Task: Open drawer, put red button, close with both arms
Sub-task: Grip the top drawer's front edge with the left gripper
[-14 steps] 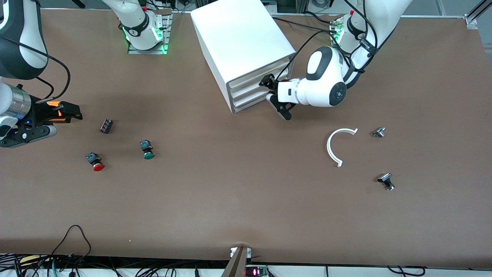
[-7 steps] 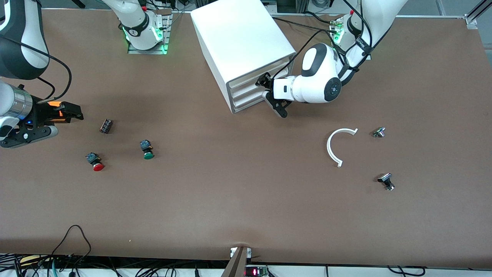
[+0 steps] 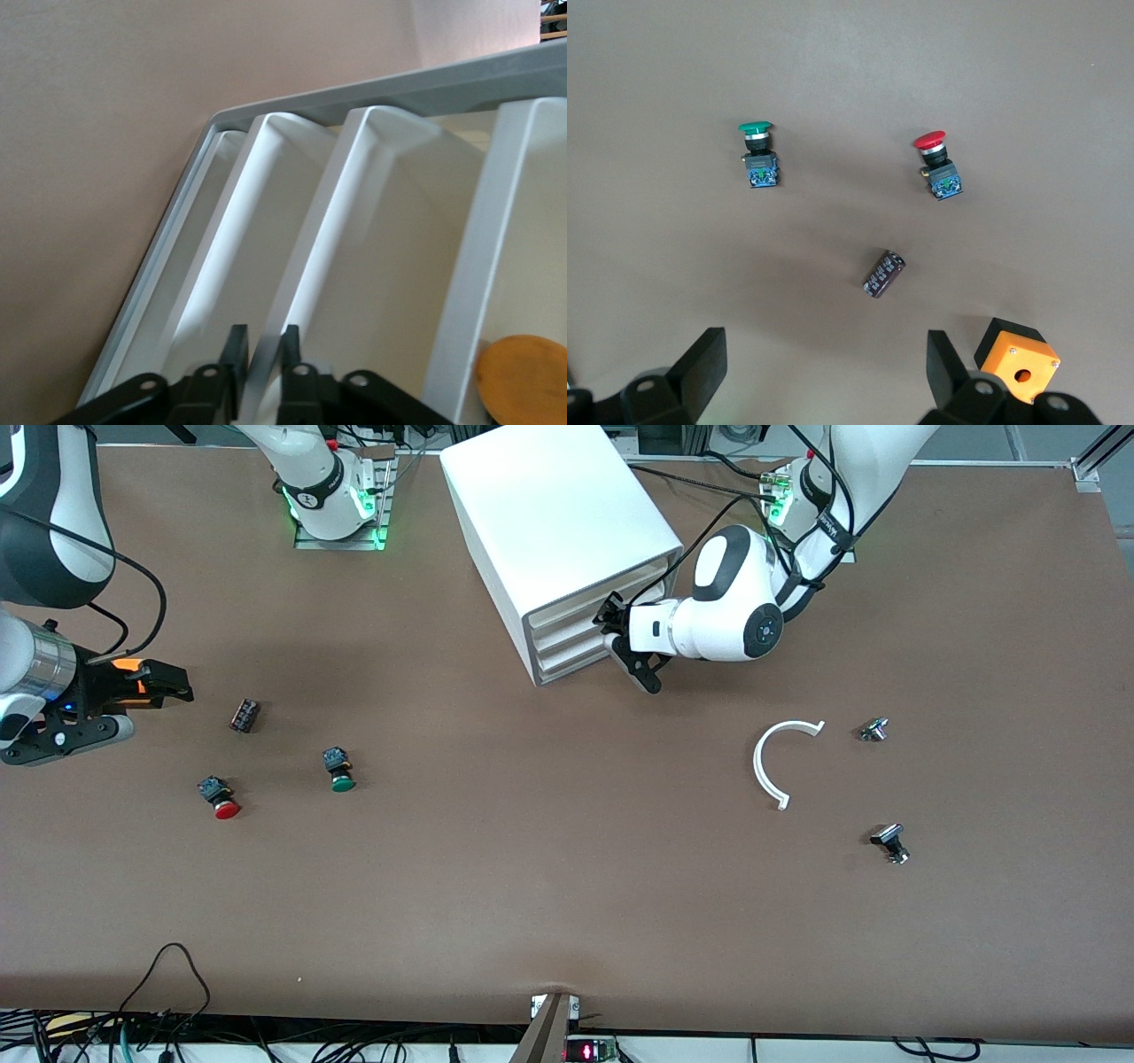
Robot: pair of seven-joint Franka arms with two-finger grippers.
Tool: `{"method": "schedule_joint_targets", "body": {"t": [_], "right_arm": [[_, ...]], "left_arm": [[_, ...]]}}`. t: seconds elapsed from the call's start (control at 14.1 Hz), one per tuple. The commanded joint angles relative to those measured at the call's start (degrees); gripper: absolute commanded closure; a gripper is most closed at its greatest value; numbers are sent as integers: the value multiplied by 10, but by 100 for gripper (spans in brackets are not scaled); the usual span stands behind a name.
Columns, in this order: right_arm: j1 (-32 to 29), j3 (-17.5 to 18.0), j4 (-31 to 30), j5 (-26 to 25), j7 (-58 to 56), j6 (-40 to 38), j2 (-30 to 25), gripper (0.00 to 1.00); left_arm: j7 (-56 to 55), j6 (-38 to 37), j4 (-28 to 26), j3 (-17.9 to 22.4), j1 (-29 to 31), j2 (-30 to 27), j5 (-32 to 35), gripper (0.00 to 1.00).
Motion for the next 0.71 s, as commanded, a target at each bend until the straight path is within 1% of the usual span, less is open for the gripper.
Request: {"method": "schedule_joint_targets", "body": {"t": [0.0,0.64], "right_arm": [[2,3,-2,-11,13,2,-2,0],[2,3,-2,-11,14,2,-1,0]], "left_arm": [[10,6,-18,-4,1,-7,-16,100],[13,6,-15,2,15,-7,-9,100]]}}
